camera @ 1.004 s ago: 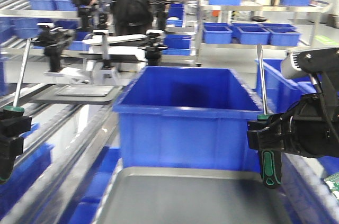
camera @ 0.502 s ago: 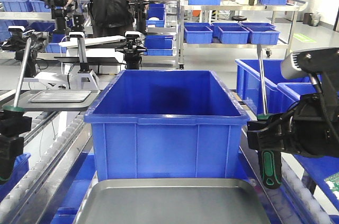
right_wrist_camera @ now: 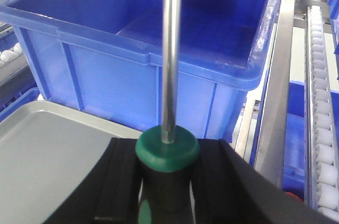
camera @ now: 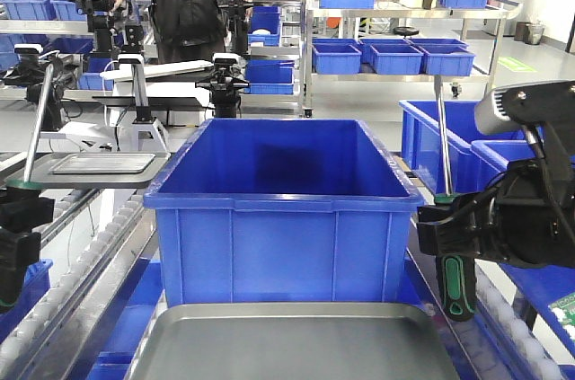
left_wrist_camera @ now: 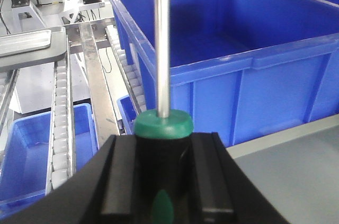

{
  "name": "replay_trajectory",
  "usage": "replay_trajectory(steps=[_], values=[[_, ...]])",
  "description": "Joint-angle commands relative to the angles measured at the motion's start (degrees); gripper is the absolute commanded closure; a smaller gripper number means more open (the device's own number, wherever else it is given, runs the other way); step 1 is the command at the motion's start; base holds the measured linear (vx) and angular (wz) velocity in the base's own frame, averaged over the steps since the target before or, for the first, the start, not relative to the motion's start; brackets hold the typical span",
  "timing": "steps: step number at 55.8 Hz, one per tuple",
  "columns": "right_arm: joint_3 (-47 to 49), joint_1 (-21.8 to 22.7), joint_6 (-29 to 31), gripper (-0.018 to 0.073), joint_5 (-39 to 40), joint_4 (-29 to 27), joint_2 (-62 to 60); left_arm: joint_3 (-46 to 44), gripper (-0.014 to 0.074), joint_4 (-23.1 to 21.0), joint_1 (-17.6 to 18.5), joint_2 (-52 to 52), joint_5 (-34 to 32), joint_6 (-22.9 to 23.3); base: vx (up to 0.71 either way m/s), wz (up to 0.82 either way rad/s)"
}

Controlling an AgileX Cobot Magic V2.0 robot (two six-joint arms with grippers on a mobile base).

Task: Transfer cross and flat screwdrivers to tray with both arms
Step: 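Lower both screwdrivers flat onto the grey tray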

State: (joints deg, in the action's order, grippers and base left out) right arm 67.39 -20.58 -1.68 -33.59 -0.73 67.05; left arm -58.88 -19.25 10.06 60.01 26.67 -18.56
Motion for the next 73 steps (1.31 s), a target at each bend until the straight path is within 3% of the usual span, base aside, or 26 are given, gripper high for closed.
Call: replay_trajectory(steps=[1, 6, 13, 18, 27, 43, 51, 66, 73], values=[[1.8, 0.2, -0.1, 0.0567, 5.5, 0.0, -1.4, -1.7, 0.0596, -2.8, 0.3, -0.9, -5.8, 0.3, 0.0, 0.0], [1.8, 0.0, 0.0, 0.0567, 5.6, -2.6, -0.9, -1.7, 0.0596, -8.5, 0.4, -0.2, -7.4, 0.2, 0.0, 0.0], [1.8, 0.0, 2.9, 0.0567, 3.3, -10.1, 1.2, -1.7, 0.0596, -14.4, 3.1, 2.1, -4.2, -0.4, 0.0, 0.0], [1.8, 0.0, 4.9, 0.0567, 0.3, -15.5, 3.4, -1.7, 0.0596, -15.9, 6.8, 4.5, -1.8, -0.4, 0.0, 0.0], [1.8, 0.0, 9.2, 0.0566, -3.1, -21.7, 8.9, -1.7, 0.0593, -19.9, 12.2, 10.8, -3.3, -0.2, 0.0, 0.0], [1.8, 0.0, 9.7, 0.0499, -2.7, -22.6, 16.2, -1.7, 0.0559, -21.7, 14.9, 21.6, -3.3, -0.2, 0.0, 0.0], [1.8, 0.0, 10.3, 0.0385, -3.0, -22.6, 17.2, -1.7, 0.0451, -21.8, 15.1, 23.2, -3.3, 0.1, 0.0, 0.0], [1.8, 0.1, 10.5, 0.0024, -2.1, -22.6, 17.3, -1.7, 0.0123, -21.6, 15.1, 23.2, -6.5, -0.2, 0.0, 0.0], [1.8, 0.2, 10.5, -0.0051, -0.9, -22.6, 16.9, -1.7, 0.0038, -21.5, 15.1, 22.4, -6.9, -0.2, 0.0, 0.0]])
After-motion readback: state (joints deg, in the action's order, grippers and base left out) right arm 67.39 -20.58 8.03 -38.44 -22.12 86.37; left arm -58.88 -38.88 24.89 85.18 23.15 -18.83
